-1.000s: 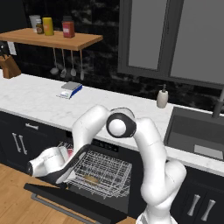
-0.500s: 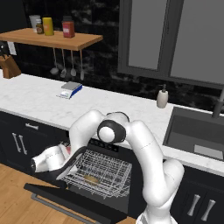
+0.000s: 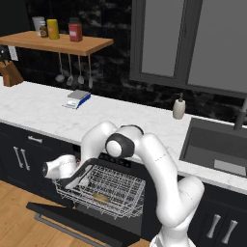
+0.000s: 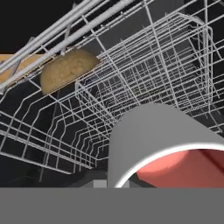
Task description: Pick up the cup and bowl from the counter, place them in the dishwasher, and close the dishwasher door.
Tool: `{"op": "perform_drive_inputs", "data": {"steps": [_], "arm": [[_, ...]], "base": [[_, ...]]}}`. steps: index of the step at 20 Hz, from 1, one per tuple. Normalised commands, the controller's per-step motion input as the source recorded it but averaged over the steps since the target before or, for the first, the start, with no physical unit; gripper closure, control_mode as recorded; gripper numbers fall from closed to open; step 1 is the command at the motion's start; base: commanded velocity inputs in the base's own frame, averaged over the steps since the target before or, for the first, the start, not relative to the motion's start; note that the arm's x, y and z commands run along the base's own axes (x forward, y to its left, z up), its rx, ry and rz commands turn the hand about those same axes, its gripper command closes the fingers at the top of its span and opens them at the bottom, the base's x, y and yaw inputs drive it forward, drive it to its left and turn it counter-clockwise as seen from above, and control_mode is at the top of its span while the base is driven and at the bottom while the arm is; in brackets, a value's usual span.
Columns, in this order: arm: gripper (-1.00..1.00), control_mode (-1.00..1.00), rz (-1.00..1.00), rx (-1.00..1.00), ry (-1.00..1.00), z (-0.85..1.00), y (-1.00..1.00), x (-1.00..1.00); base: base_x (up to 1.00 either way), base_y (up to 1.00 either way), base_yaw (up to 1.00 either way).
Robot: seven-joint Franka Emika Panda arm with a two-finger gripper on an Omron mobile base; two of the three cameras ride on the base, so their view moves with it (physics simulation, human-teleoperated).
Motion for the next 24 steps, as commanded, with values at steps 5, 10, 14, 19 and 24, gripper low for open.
{"op": "perform_drive_inputs", "data": {"steps": [5,10,14,19,24], "arm": [[1.00,-1.00,0.06,0.00,0.21,-0.34,0.00,0.35],[1.00,-1.00,0.08,-0.01,0.18,-0.47,0.00,0.35],[1.00,-1.00,0.09,-0.02,0.14,-0.45,0.00,0.34],[1.00,-1.00,0.09,-0.01,0.13,-0.32,0.00,0.38],[1.00,-1.00,0.09,-0.02,0.12,-0.30,0.00,0.40]], "base": [[0.00,0.00,0.00],[0.00,0.00,0.00],[0.00,0.00,0.00],[0.00,0.00,0.00],[0.00,0.00,0.00]]}}
